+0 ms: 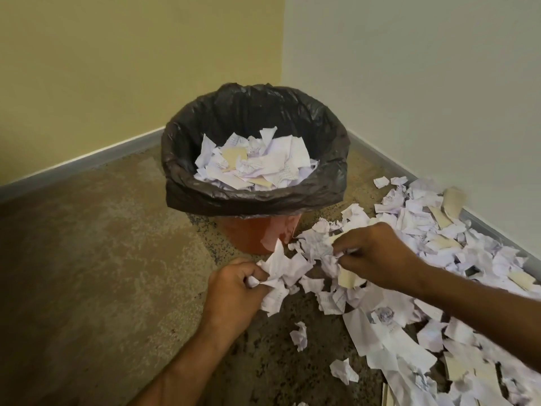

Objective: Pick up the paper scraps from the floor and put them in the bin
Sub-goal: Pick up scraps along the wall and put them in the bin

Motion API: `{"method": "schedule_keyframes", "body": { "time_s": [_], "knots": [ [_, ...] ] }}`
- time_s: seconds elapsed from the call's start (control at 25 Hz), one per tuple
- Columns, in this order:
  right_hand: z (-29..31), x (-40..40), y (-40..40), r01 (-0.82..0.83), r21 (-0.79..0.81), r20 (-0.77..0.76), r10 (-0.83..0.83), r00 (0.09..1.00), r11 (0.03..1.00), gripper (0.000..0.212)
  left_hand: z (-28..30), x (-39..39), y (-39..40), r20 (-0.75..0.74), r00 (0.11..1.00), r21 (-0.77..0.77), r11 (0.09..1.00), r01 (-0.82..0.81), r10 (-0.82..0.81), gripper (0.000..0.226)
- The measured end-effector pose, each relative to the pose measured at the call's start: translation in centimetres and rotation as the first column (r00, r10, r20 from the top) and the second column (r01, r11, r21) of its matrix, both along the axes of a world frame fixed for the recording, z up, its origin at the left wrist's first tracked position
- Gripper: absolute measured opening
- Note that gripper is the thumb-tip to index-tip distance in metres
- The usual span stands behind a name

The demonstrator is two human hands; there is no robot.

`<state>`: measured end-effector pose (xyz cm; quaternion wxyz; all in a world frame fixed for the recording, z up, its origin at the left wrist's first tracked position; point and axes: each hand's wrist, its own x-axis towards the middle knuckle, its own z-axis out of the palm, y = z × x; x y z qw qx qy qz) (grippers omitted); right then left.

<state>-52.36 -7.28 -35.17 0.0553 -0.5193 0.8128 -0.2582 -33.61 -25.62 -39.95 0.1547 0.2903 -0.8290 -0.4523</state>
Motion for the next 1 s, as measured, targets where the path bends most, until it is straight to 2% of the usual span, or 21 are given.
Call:
{"method": "schedule_keyframes", "body": {
  "time_s": [0.16, 0.28, 0.32, 0.44, 0.52, 0.64, 0.72, 0.76, 0.84, 0.92, 1.0],
  "knots": [
    [7.7, 0.9, 0.8, 0.148, -0.088, 0.026, -0.147, 0.989, 0.985, 0.036, 8.3, 0.9, -1.2, -0.125, 0.992, -0.067, 0.998, 0.016, -0.024, 0.029],
    [14.1, 0.9, 0.0, 0.273, -0.197, 0.19, -0.236, 0.953, 0.942, 0.027, 14.8, 0.8, -3.1, -0.204, 0.979, -0.099, 0.995, -0.003, -0.018, 0.015],
    [16.1, 0.6, -0.8, 0.275, -0.234, 0.207, -0.229, 0.951, 0.932, 0.025, 16.7, 0.4, -3.8, -0.214, 0.977, -0.108, 0.994, -0.026, 0.003, 0.016],
    [20.4, -0.5, -4.9, 0.169, -0.296, 0.101, -0.145, 0.984, 0.94, 0.025, 20.9, -2.4, -6.8, -0.247, 0.966, -0.154, 0.981, -0.117, 0.077, 0.02],
    [20.7, -2.2, -8.6, 0.127, -0.256, 0.052, -0.117, 0.992, 0.958, 0.025, 22.0, -5.4, -8.7, -0.217, 0.971, -0.212, 0.967, -0.143, 0.096, 0.023],
    [18.9, -5.1, -13.9, 0.117, -0.123, -0.079, -0.127, 0.989, 0.986, 0.025, 21.2, -9.8, -11.2, -0.019, 0.989, -0.388, 0.91, -0.144, 0.148, 0.02],
    [16.5, -6.4, -16.0, 0.123, 0.016, -0.121, -0.121, 0.985, 0.992, 0.03, 20.1, -12.0, -12.3, 0.096, 0.973, -0.411, 0.899, -0.152, 0.208, 0.019],
    [15.4, -6.8, -16.6, 0.119, 0.091, -0.131, -0.106, 0.986, 0.989, 0.035, 19.6, -12.8, -12.5, 0.141, 0.967, -0.404, 0.904, -0.141, 0.213, 0.024],
    [13.6, -7.2, -16.9, 0.098, 0.177, -0.152, -0.071, 0.986, 0.979, 0.048, 18.5, -13.6, -12.4, 0.23, 0.966, -0.364, 0.931, -0.024, 0.115, 0.059],
    [12.9, -6.9, -16.2, 0.083, 0.17, -0.199, -0.048, 0.979, 0.982, 0.054, 17.4, -13.5, -11.7, 0.266, 0.964, -0.351, 0.931, 0.099, -0.002, 0.083],
    [12.9, -6.1, -14.2, 0.068, 0.044, -0.237, -0.056, 0.97, 0.997, 0.047, 16.6, -12.9, -10.7, 0.155, 0.988, -0.443, 0.893, 0.075, -0.007, 0.08]
  ]
}}
